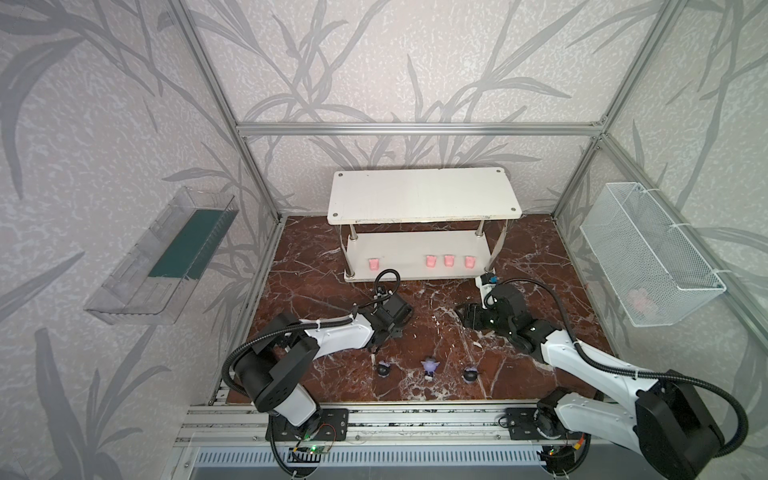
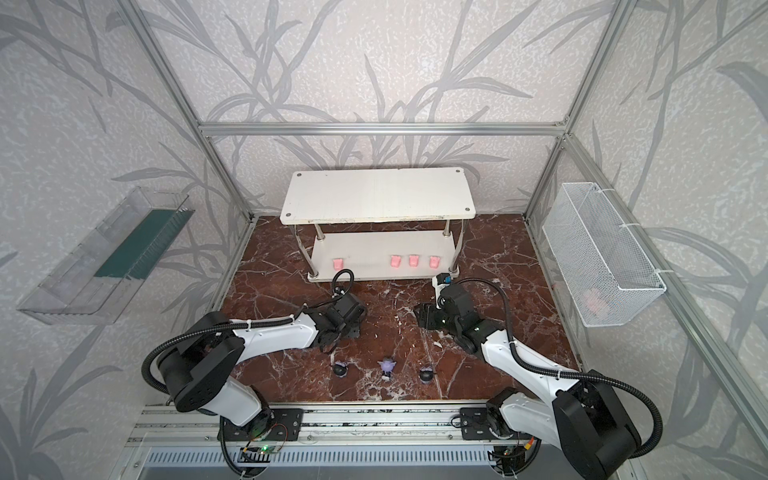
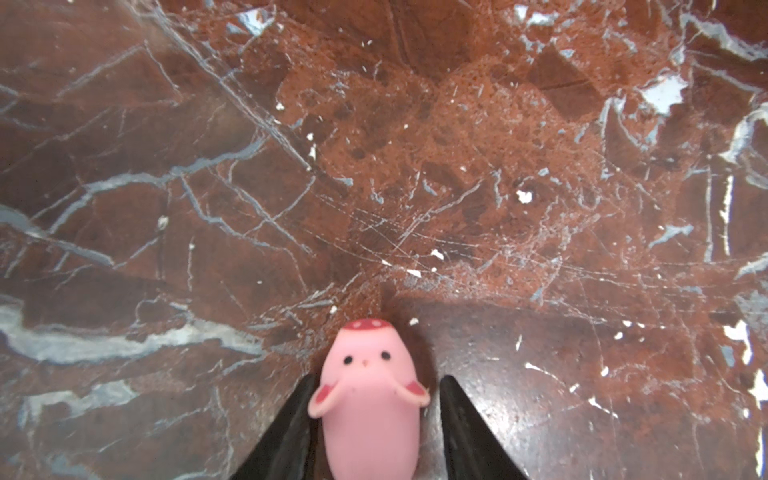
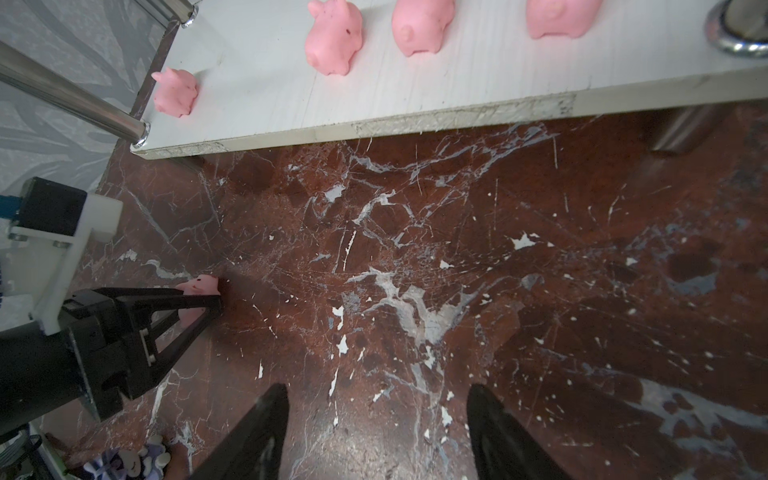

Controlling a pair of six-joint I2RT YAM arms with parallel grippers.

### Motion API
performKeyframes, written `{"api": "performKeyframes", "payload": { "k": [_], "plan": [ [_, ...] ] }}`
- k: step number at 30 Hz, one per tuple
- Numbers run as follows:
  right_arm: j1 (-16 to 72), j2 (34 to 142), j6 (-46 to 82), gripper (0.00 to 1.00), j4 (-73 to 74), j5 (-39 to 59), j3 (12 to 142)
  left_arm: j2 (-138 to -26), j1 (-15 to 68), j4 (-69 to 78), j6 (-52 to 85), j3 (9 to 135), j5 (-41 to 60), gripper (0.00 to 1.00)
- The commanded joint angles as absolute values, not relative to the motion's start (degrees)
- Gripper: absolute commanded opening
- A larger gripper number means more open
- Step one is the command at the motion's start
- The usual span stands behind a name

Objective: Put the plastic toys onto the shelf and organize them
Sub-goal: 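Return the left gripper to the last floor pig and grasp it, then carry the pink pig with the left gripper onto the lower shelf and release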

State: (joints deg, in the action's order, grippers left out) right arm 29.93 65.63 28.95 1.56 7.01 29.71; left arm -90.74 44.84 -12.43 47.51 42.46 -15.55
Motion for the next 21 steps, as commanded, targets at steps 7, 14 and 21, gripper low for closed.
{"api": "performKeyframes", "payload": {
  "k": [7,14,21],
  "plan": [
    [29.3,65.3,28.6,0.69,2.3,7.3,29.6,-92.1,45.0,-15.8,47.8,44.4,-17.3,0.31],
    [29.3,65.4,28.7,0.69,2.8,7.2,29.2,-90.0,45.1,-19.8,45.8,46.5,-17.9,0.30],
    [29.1,65.4,28.8,0.69,3.3,7.3,29.2,-86.5,45.2,-25.1,42.2,52.2,-16.4,0.29]
  ]
}}
